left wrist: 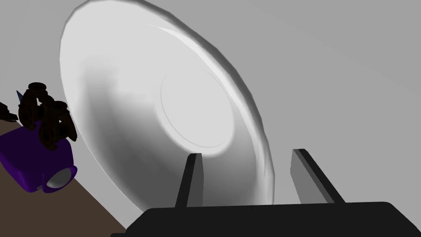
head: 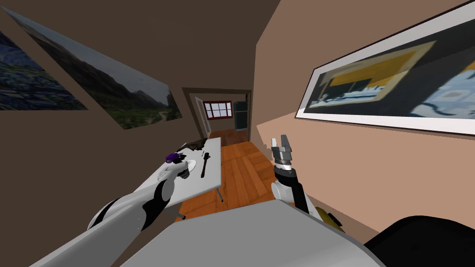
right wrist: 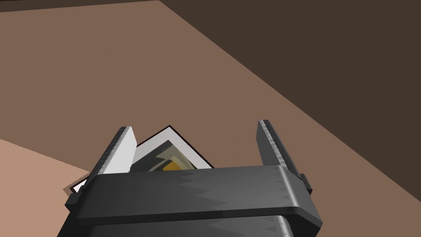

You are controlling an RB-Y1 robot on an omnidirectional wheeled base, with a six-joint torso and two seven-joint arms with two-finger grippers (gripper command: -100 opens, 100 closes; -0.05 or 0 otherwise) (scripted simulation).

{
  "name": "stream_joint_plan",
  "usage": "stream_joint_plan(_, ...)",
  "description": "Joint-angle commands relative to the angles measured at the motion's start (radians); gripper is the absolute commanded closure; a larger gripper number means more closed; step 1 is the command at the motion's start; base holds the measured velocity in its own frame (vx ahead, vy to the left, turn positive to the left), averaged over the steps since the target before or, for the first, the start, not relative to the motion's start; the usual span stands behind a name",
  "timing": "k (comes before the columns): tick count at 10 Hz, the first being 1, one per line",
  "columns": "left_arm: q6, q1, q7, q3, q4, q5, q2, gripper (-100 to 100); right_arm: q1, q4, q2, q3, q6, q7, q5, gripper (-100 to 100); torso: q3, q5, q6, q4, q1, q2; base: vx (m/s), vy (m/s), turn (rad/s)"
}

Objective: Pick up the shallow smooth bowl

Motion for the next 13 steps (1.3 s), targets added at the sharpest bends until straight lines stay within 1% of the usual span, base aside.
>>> stream_joint_plan(1, 0.0, 0.0, 0.0, 0.0, 0.0, 0.0, 0.0, 100, 0.0, 0.0, 0.0, 0.0, 0.0, 0.0, 0.0, 0, 0.0, 0.0, 0.0, 0.0, 0.0, 0.0, 0.0, 0.0, 0.0)
stream_joint_plan(4, 0.001, 0.001, -0.001, 0.0, 0.001, 0.0, 0.0, 100, 0.0, 0.0, 0.0, 0.0, 0.0, 0.0, 0.0, 0, 0.0, 0.0, 0.0, 0.0, 0.0, 0.0, 0.0, 0.0, 0.0)
stream_joint_plan(5, 0.001, 0.001, -0.001, 0.0, 0.001, 0.0, -0.001, 0, 0.0, 0.0, 0.0, 0.0, 0.0, 0.0, 0.0, 0, 0.0, 0.0, 0.0, 0.001, 0.0, 0.0, 0.0, 0.0, 0.0)
stream_joint_plan(6, 0.023, -0.009, -0.027, 0.001, -0.028, 0.008, -0.002, 100, 0.0, 0.0, 0.0, 0.0, 0.0, 0.0, 0.0, 0, 0.001, 0.0, 0.0, 0.001, 0.0, 0.0, 0.005, -0.035, 0.159)
stream_joint_plan(7, 0.023, -0.009, -0.027, 0.001, -0.028, 0.008, -0.002, 100, 0.0, 0.0, 0.0, 0.0, 0.0, 0.0, 0.0, 0, 0.001, -0.002, -0.002, 0.001, -0.002, 0.0, 0.016, -0.055, 0.116)
stream_joint_plan(8, 0.023, -0.009, -0.027, 0.001, -0.011, 0.008, -0.002, 100, 0.0, 0.0, 0.0, 0.0, 0.0, 0.0, 0.0, 0, 0.001, -0.002, 0.0, 0.001, -0.004, 0.0, 0.013, -0.036, 0.009)
stream_joint_plan(9, 0.023, -0.009, -0.027, 0.001, 0.022, 0.008, -0.002, 100, 0.0, 0.0, 0.0, 0.0, 0.0, 0.0, 0.0, 0, 0.001, -0.001, 0.0, 0.001, -0.004, 0.0, 0.007, -0.01, -0.019)
stream_joint_plan(10, 0.045, -0.022, -0.061, 0.001, -0.043, 0.018, -0.006, 100, 0.0, 0.0, 0.0, 0.0, 0.0, 0.0, 0.0, 0, 0.001, -0.001, 0.0, 0.001, -0.003, 0.001, 0.006, -0.044, 0.195)
stream_joint_plan(11, 0.05, -0.026, -0.07, 0.0, -0.046, 0.021, -0.007, 100, 0.0, 0.0, 0.0, 0.0, 0.0, 0.0, 0.0, 0, 0.002, -0.003, -0.001, 0.003, -0.004, 0.001, 0.028, -0.067, 0.239)
stream_joint_plan(12, 0.059, -0.01, -0.061, 0.002, -0.065, 0.02, -0.013, 100, 0.0, 0.0, 0.0, 0.0, 0.0, 0.0, 0.0, 0, 0.002, -0.003, -0.002, 0.002, -0.005, 0.001, 0.016, -0.031, 0.053)
stream_joint_plan(13, 0.065, -0.008, -0.065, 0.002, -0.072, 0.021, -0.012, 0, 0.0, 0.0, 0.0, 0.0, 0.0, 0.0, 0.0, 0, 0.002, -0.002, 0.0, 0.002, -0.004, 0.001, 0.0, 0.0, 0.0)
